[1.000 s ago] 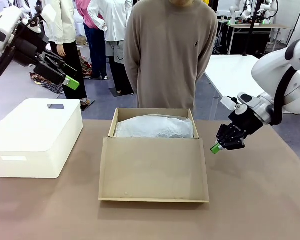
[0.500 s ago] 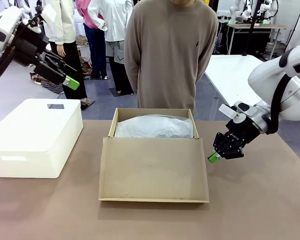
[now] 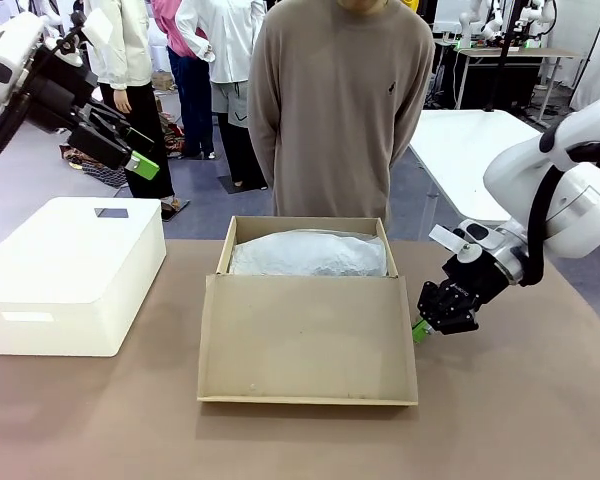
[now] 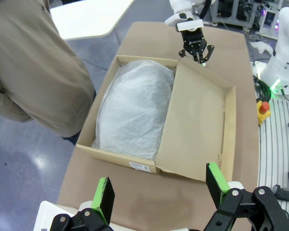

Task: Pack the shoes into the box.
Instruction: Close the Shoes Box.

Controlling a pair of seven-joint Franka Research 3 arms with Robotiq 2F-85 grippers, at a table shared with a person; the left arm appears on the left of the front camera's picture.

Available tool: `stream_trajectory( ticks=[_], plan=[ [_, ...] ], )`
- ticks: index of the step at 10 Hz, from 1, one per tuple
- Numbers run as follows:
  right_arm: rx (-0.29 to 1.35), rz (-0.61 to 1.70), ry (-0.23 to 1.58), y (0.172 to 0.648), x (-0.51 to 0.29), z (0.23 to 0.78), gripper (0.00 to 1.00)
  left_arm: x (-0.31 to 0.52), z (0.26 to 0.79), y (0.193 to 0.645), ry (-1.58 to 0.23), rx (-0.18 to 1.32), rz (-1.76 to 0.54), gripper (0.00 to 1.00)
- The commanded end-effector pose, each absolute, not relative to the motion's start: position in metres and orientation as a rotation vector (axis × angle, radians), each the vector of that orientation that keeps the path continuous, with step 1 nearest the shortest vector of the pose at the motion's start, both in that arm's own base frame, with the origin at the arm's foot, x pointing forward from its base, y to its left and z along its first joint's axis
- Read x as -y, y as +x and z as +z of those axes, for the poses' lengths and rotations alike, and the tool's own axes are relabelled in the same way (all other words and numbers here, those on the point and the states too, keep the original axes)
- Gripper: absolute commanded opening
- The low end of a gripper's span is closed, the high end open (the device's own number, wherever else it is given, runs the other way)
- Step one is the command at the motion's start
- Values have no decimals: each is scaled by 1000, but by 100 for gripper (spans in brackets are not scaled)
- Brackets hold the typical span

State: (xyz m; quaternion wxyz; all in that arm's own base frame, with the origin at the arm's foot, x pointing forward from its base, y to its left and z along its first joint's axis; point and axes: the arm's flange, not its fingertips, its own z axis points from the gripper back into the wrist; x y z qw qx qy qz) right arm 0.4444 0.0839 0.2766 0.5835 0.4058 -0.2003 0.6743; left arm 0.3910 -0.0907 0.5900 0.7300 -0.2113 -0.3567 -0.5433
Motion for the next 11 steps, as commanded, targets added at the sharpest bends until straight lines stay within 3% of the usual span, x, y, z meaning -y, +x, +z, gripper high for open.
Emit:
stream_trajectory(
  ticks=[1, 11],
  plan=[
    [565, 1609, 937, 444, -84, 264, 0, 91, 590, 392, -480, 807, -1208, 100],
    [583, 1610, 997, 445, -109, 257, 0, 91, 590, 392, -480, 807, -1208, 100]
  ],
)
